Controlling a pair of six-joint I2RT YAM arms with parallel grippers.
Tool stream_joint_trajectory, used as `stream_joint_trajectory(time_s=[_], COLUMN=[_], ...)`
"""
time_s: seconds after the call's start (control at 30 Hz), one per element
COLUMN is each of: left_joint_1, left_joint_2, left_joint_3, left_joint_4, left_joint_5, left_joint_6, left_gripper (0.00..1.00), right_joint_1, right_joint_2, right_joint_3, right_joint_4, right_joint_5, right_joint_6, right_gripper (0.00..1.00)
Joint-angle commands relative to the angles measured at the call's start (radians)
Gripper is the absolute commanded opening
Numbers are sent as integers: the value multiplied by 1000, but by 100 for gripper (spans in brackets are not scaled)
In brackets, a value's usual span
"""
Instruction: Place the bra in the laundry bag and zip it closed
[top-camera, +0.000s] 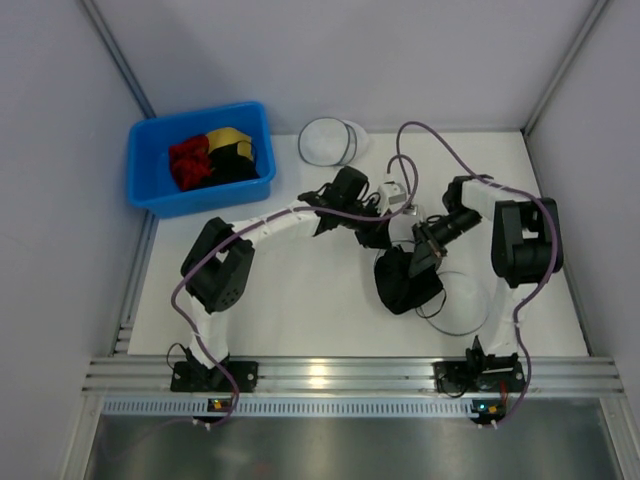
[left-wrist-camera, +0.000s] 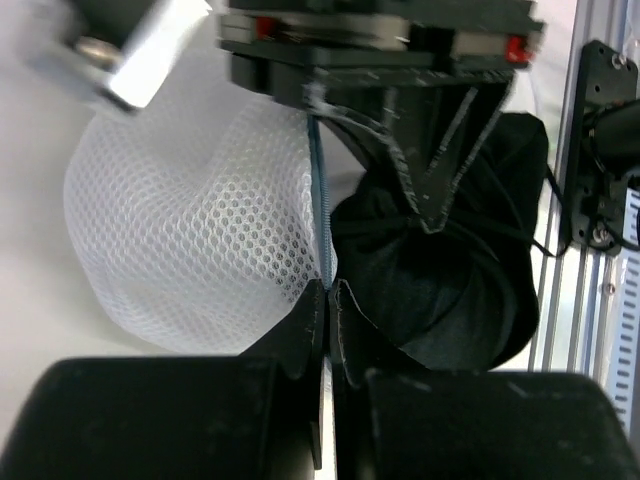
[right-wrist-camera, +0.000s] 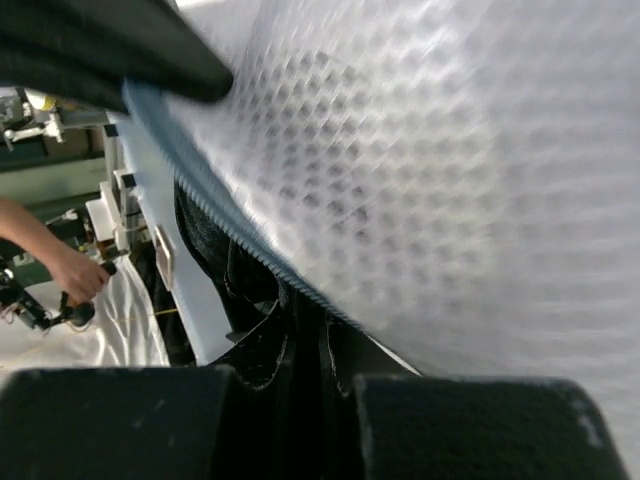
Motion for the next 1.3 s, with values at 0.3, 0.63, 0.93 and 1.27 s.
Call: stream_joint_trajectory(time_s=[0.3,0.63,0.93,1.27], left_joint_1=[8,26,81,130], left_joint_2=[-119,-72,-52,-49], left_joint_3=[-136,-173,-240,-417], left_joint_4=[7,26,230,615], left_joint_5=[125,234,252,266], left_joint_6=[44,-290,-610,-1074], left_gripper=[0,0,0,0], right_joint_1=[-28,-22,10,111], right_joint_2=[34,-201,-207,-269], right_joint_3=[160,-412,-578,-554], right_joint_4=[159,1590,1836,1915], right_joint_5=[-237,-84,218,288], right_joint_6=[318,1541,1991,2227], right_gripper=[0,0,0,0])
